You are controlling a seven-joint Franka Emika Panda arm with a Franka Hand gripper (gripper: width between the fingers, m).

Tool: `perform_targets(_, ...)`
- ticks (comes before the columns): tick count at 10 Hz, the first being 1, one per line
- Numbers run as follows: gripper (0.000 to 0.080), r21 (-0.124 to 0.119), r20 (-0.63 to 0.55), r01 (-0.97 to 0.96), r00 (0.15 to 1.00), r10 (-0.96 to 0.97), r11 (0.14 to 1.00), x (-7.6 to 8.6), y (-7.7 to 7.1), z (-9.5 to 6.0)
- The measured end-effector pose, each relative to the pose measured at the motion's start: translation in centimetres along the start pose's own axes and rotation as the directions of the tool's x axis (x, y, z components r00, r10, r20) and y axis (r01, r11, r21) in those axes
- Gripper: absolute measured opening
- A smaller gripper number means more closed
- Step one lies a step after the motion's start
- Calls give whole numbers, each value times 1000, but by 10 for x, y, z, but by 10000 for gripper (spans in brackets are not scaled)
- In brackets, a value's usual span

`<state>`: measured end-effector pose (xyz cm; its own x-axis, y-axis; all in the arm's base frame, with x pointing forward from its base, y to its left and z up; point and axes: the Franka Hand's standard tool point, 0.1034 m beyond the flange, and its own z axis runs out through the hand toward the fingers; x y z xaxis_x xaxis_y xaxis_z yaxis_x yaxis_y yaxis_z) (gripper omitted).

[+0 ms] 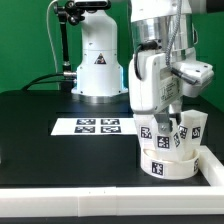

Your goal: Assemble stool

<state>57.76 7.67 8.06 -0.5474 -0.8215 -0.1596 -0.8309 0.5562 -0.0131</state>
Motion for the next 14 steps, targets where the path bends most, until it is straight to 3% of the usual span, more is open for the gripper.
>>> perform_targets(8,338,-12,105,-235,966,235,972,-23,20,5)
perform_targets(10,338,-10,112,-197,974,197,980,-23,20,5)
perform_targets(11,452,-10,111,-191,975,191,982,-23,20,5)
perform_targets(12,452,-7,111,-151,982,151,989,-23,19,3)
perform_targets(13,577,-6,126,-103,987,103,995,-26,16,-6)
perform_targets(14,634,5,144,-81,986,79,997,-29,12,-17)
